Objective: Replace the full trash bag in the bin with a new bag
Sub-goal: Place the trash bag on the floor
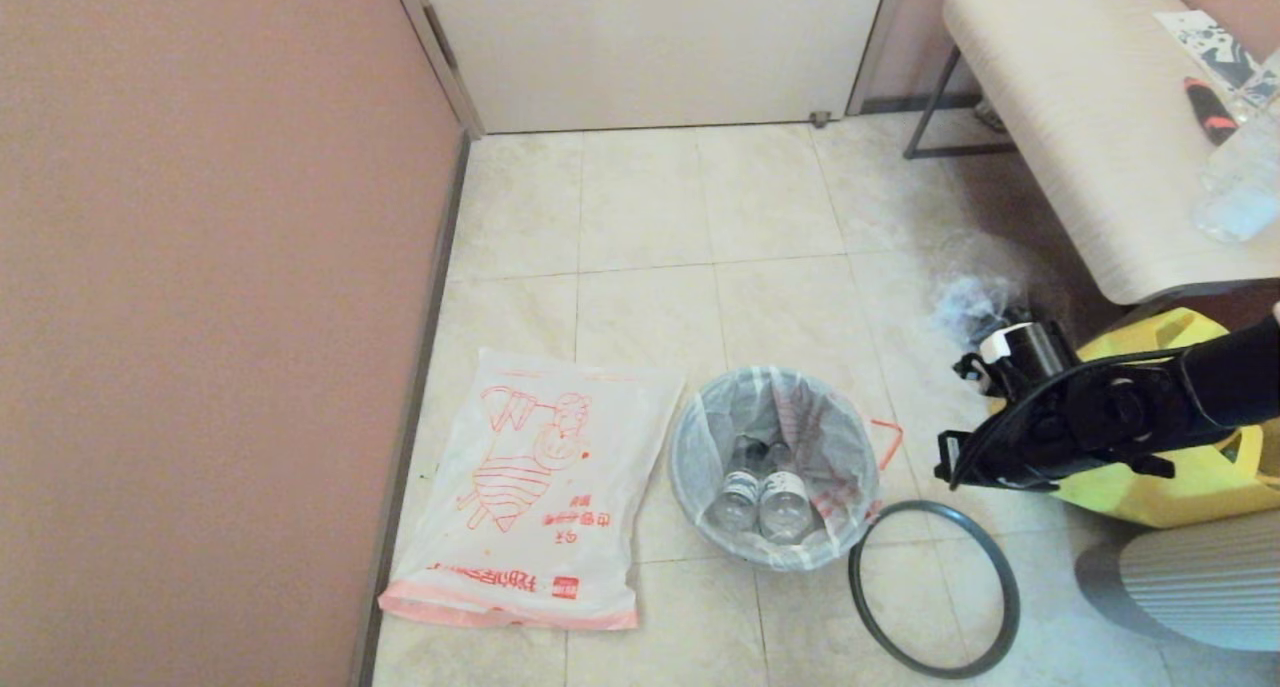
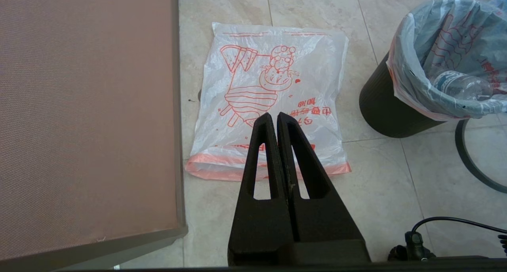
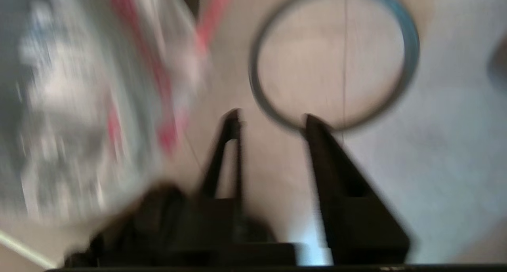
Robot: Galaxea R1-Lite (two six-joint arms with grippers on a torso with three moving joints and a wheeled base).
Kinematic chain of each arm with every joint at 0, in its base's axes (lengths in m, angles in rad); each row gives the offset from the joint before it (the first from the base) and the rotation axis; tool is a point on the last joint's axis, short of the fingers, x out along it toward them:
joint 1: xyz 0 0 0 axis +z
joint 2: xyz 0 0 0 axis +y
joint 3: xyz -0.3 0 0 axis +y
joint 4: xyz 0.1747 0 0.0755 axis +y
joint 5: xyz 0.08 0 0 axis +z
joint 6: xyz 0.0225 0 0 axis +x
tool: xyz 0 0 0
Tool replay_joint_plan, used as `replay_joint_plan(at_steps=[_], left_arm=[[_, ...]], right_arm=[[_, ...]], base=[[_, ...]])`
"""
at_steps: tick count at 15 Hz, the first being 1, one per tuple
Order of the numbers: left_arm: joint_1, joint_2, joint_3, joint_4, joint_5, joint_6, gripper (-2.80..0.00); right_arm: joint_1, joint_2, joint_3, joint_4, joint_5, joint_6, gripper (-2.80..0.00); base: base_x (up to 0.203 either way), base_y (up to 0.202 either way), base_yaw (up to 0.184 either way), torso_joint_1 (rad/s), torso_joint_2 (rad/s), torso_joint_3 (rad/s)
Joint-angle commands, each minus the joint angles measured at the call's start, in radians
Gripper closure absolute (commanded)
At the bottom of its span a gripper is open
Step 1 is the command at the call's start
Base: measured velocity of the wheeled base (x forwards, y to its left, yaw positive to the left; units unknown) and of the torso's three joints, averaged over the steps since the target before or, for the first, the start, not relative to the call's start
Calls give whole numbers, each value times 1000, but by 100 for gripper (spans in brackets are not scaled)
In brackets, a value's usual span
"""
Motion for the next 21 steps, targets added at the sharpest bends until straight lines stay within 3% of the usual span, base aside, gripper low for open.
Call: replay_joint_plan(at_steps=[1,5,12,13,19,21], left_arm=[[0,1,0,0,0,0,0],[0,1,0,0,-1,0,0],[0,1,-1,0,0,0,0],[0,1,0,0,-1,0,0],[0,1,-1,0,0,0,0],[0,1,0,0,0,1,0]], right_arm=[[6,152,-144,5,2,4,-280],[-18,309,-386,100,2,0,-280],[-20,485,-658,223,-1,1,-280],[-19,489,-662,224,-1,3,0],[-18,453,-644,275,-1,14,0],[-3,401,-625,296,1,80,0]], base=[[0,0,0,0,0,0],[0,0,0,0,0,0],[0,0,0,0,0,0],[0,0,0,0,0,0],[0,0,0,0,0,0],[0,0,0,0,0,0]])
